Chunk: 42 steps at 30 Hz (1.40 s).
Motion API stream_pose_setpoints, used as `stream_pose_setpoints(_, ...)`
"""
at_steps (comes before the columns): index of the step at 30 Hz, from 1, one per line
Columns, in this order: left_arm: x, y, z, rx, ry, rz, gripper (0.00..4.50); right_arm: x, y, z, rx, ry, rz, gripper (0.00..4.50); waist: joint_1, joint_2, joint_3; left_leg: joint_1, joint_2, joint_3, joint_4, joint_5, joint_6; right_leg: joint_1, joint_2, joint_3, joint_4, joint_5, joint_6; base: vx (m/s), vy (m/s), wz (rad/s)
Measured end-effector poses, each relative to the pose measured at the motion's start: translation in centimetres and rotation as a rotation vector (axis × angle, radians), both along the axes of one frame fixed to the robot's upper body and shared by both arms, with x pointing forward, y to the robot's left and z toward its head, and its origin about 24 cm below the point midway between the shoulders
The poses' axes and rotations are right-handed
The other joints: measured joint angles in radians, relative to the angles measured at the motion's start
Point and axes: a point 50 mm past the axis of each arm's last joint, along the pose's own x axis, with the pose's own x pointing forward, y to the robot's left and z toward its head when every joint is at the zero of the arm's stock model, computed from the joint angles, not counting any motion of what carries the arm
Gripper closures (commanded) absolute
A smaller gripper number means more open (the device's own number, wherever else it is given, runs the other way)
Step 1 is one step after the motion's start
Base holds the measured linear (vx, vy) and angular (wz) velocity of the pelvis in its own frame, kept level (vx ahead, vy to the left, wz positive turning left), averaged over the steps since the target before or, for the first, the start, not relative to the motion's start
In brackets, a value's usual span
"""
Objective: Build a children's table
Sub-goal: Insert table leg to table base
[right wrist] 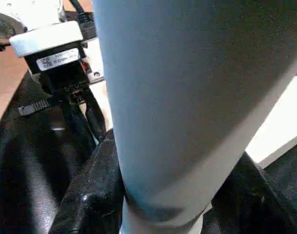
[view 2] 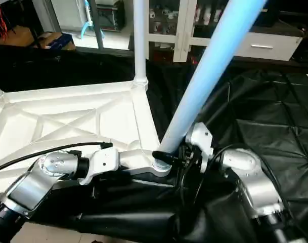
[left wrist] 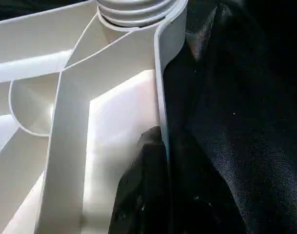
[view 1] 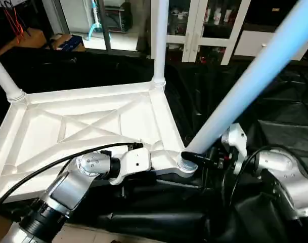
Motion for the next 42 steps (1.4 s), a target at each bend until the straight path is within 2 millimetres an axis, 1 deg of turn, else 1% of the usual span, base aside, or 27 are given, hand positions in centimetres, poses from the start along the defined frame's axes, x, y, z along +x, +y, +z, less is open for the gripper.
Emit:
stream_pose_setpoints(7,0.0,0.1,-0.1,0.003,0.004,0.003,4.5,0.3,0.1,-0.1,-0.004,0.021,0.016,2.65,-0.001,-0.004,-0.003,0.0,0.0,0.0,-0.003,0.0,0.0,-0.001,0.0,0.0,-0.001,0.0,0.0,0.0,0.0,0.0)
stream_pose_setpoints(12,-0.1,0.4,-0.2,0.012,0.011,0.01,4.5,0.7,0.6,-0.2,-0.022,0.029,0.032,2.65,-0.007,-0.009,-0.007,0.003,0.0,0.0,-0.008,0.0,-0.001,-0.005,0.001,0.003,-0.001,0.0,0.0,0.0,0.0,0.0)
stream_pose_setpoints(13,-0.1,0.5,-0.3,0.016,0.012,0.012,4.5,0.9,0.8,-0.2,-0.024,0.03,0.036,2.65,-0.009,-0.009,-0.007,0.004,0.0,0.0,-0.009,0.0,-0.001,-0.007,0.002,0.003,-0.001,0.0,0.0,0.0,0.0,0.0)
stream_pose_setpoints(15,-0.1,0.8,-0.3,0.025,0.015,0.021,4.5,1.3,1.3,-0.3,-0.023,0.034,0.039,2.65,-0.022,-0.011,-0.008,0.008,-0.001,0.0,-0.013,0.0,-0.001,-0.008,0.003,0.005,-0.002,-0.001,0.002,0.0,0.0,0.0)
stream_pose_setpoints(20,0.1,1.1,-0.3,0.037,0.015,0.041,4.5,2.1,2.1,-0.4,-0.033,0.034,0.045,2.65,-0.037,-0.011,-0.008,0.009,-0.001,-0.002,-0.018,0.0,-0.001,-0.011,0.004,0.006,-0.003,-0.004,0.006,0.0,0.0,0.0)
stream_pose_setpoints(24,0.2,1.5,-0.3,0.048,0.012,0.056,4.5,2.9,2.9,-0.2,-0.051,0.053,0.055,2.65,-0.051,-0.009,-0.006,0.008,-0.003,-0.008,-0.024,0.0,-0.001,-0.012,0.006,0.004,-0.01,-0.004,0.006,0.0,0.0,0.0)
stream_pose_setpoints(27,0.2,1.6,-0.4,0.051,0.013,0.065,4.5,3.4,3.3,0.1,-0.074,0.08,0.063,2.65,-0.054,-0.006,-0.004,0.008,-0.005,-0.013,-0.025,0.0,-0.001,-0.012,0.006,0.001,-0.016,-0.004,0.006,0.0,0.0,0.0)
stream_pose_setpoints(30,0.2,1.6,-0.5,0.053,0.015,0.069,4.5,3.8,3.3,0.3,-0.114,0.116,0.075,2.65,-0.05,-0.008,-0.006,0.008,-0.005,-0.014,-0.026,0.0,-0.001,-0.012,0.006,0.001,-0.016,-0.004,0.006,0.0,0.0,0.0)
stream_pose_setpoints(33,0.1,1.6,-0.6,0.051,0.02,0.064,4.5,3.8,3.2,0.2,-0.117,0.133,0.08,2.65,-0.046,-0.013,-0.011,0.009,-0.005,-0.014,-0.026,0.0,-0.001,-0.009,0.006,0.002,-0.017,-0.004,0.006,0.0,0.0,0.0)
stream_pose_setpoints(36,0.0,1.6,-0.6,0.051,0.024,0.06,4.5,3.8,3.1,0.1,-0.115,0.13,0.084,2.65,-0.05,-0.014,-0.014,0.009,-0.007,-0.013,-0.024,0.0,-0.001,-0.009,0.005,0.004,-0.018,-0.004,0.006,0.0,0.0,0.0)
stream_pose_setpoints(42,0.1,1.6,-0.6,0.052,0.018,0.068,4.5,3.6,3.2,-0.1,-0.108,0.103,0.079,2.65,-0.051,-0.016,-0.014,0.01,-0.008,-0.015,-0.026,0.0,-0.001,-0.01,0.006,0.004,-0.019,-0.004,0.007,0.0,0.0,0.0)
